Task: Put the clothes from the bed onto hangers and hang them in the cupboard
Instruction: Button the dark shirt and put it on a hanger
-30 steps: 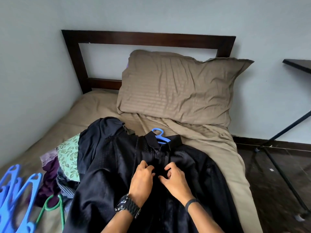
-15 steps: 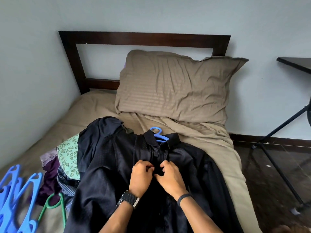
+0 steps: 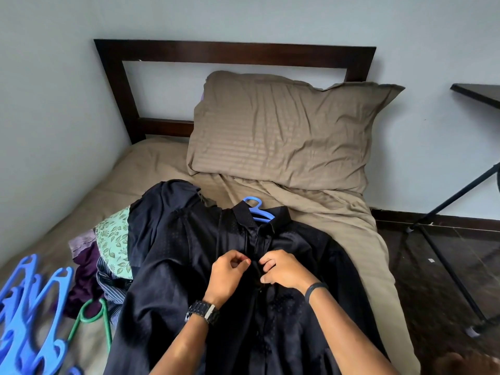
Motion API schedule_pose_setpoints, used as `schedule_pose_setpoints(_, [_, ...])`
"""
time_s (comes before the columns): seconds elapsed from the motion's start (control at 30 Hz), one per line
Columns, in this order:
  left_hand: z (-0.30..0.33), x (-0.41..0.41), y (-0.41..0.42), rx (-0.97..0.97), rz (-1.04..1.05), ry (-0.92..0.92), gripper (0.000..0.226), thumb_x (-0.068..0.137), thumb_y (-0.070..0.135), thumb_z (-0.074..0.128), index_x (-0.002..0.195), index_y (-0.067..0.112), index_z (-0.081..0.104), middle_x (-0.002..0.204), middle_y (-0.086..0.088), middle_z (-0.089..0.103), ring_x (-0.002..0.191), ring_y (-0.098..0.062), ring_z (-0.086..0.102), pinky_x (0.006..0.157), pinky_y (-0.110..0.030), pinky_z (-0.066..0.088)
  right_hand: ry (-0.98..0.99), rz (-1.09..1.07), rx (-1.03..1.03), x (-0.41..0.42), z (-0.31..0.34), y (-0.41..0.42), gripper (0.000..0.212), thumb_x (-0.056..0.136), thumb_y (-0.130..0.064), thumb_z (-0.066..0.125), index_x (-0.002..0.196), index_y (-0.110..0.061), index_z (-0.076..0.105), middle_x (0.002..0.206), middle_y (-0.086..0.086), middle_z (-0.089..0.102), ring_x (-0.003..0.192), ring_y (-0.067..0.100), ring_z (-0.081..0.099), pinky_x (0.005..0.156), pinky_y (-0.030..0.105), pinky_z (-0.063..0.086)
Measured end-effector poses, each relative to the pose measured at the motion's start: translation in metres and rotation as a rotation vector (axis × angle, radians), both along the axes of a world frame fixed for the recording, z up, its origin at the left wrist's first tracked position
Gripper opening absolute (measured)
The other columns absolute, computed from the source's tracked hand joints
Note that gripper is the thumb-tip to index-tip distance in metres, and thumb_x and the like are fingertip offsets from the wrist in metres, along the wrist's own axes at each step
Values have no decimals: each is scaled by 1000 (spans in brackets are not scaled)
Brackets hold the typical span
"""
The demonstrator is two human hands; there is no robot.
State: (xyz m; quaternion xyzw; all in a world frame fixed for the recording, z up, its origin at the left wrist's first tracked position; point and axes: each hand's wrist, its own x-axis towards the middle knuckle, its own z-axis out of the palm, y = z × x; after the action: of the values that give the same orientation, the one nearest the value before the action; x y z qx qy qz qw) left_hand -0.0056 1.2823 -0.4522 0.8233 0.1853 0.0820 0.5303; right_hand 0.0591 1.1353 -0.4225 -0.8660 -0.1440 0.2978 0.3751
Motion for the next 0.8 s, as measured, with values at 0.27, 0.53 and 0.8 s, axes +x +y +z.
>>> schedule_pose_setpoints(0.27, [-1,-2,1,-130,14,-21,9,88,8,63,80,13,65,78,-4,68,69,-11,64,65,-17,51,-90,-209,62,-12,-13,3,12,82,-17,67,92,-14,61,74,-2,59,62,11,59,64,28,57])
schedule_pose_setpoints(0.53, [3,-7,1,-217,44,-45,14,86,-1,57,73,6,57,69,-4,63,63,-11,59,59,-15,48,-111,-185,-23,-9,-15,8,27,74,-11,71,98,-16,59,101,9,62,70,18,64,65,29,57])
schedule_pose_setpoints(0.8, [1,-6,1,-245,16,-67,12,88,-1,59,78,4,60,72,-4,64,60,-3,60,58,-14,48,99,-248,203,-7,-18,-15,23,79,4,65,98,-8,59,80,7,59,69,14,60,61,25,57])
